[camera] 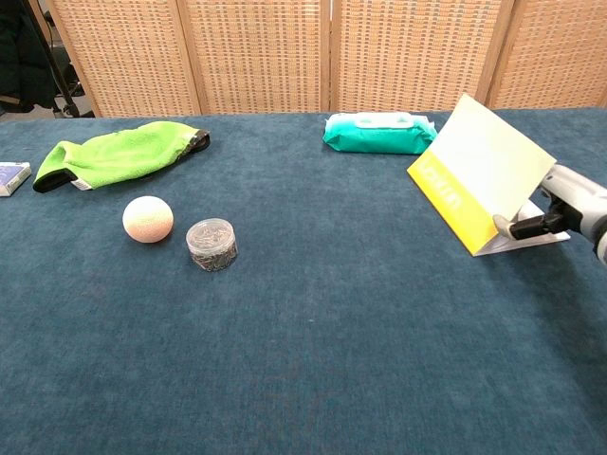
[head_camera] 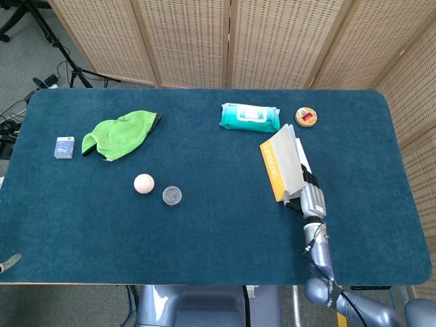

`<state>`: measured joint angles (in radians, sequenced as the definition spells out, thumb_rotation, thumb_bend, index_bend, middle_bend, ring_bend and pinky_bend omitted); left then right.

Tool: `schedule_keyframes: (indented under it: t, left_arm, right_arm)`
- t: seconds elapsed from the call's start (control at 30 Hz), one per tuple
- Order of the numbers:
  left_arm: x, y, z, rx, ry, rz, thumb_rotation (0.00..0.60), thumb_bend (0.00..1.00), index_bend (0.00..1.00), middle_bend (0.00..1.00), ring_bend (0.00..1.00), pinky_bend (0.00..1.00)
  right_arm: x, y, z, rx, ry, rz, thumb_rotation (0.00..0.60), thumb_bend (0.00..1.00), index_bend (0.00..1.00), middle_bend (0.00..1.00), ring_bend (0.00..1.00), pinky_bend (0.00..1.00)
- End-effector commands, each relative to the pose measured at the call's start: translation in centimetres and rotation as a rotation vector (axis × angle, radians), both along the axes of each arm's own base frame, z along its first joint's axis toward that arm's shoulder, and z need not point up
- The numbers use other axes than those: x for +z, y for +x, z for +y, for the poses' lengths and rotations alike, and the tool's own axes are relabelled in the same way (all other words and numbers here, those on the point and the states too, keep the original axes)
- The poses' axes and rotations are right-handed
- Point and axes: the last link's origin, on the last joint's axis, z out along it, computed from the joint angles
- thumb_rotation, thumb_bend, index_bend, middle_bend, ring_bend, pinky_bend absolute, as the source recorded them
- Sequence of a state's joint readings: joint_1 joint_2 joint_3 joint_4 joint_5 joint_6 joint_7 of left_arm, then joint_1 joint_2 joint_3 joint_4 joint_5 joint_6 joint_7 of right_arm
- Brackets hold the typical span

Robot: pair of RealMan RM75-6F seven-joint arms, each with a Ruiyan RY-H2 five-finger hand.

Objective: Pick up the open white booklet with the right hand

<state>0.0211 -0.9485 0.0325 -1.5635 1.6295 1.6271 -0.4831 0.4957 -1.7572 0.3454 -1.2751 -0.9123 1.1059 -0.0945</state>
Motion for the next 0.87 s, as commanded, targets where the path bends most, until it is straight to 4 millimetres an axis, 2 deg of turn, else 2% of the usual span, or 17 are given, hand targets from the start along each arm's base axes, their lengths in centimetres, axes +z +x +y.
schedule_keyframes:
  t: [0.03, 0.1, 0.2, 0.37, 0.57, 0.73, 0.87]
  left_arm:
    - [0.0, 0.0, -0.1, -0.002, 0.001, 0.000, 0.600, 0.00, 0.00, 0.00, 0.00, 0.00]
    - [-0.1, 0.0, -0.1, -0.003, 0.001, 0.002, 0.600, 0.00, 0.00, 0.00, 0.00, 0.00]
    - [-0.3, 0.1, 0.0, -0.006, -0.001, 0.007, 0.600, 0.00, 0.00, 0.00, 0.00, 0.00]
    - [-0.5, 0.3, -0.1, -0.007, -0.001, 0.017, 0.600, 0.00, 0.00, 0.00, 0.00, 0.00]
    - [-0.6, 0.4, -0.1, -0.009, 0.009, 0.024, 0.600, 0.00, 0.00, 0.00, 0.00, 0.00]
    - [-0.9, 0.4, 0.3, -0.002, 0.012, 0.050, 0.600, 0.00, 0.00, 0.00, 0.00, 0.00]
    - [-1.1, 0.4, 0.7, 0.008, 0.011, 0.059, 0.600, 0.00, 0.00, 0.00, 0.00, 0.00]
  right_arm:
    - [2.2, -3.6, -0.7, -0.134, -0.070, 0.125, 0.600, 0.04, 0.00, 0.00, 0.00, 0.00]
    - [3.0, -4.5, -1.0, -0.157, -0.095, 0.164, 0.600, 0.00, 0.00, 0.00, 0.00, 0.00]
    - [4.7, -5.1, -1.2, -0.136, -0.147, 0.214, 0.600, 0.00, 0.00, 0.00, 0.00, 0.00]
    - [8.1, -5.3, 0.0, -0.028, -0.221, 0.269, 0.600, 0.00, 0.00, 0.00, 0.00, 0.00]
    - [12.8, -5.6, 4.0, 0.159, -0.284, 0.355, 0.600, 0.00, 0.00, 0.00, 0.00, 0.00]
    - [15.0, -6.3, 8.2, 0.222, -0.279, 0.385, 0.600, 0.00, 0.00, 0.00, 0.00, 0.00]
    - [16.1, -6.2, 10.6, 0.256, -0.278, 0.398, 0.600, 0.00, 0.00, 0.00, 0.00, 0.00]
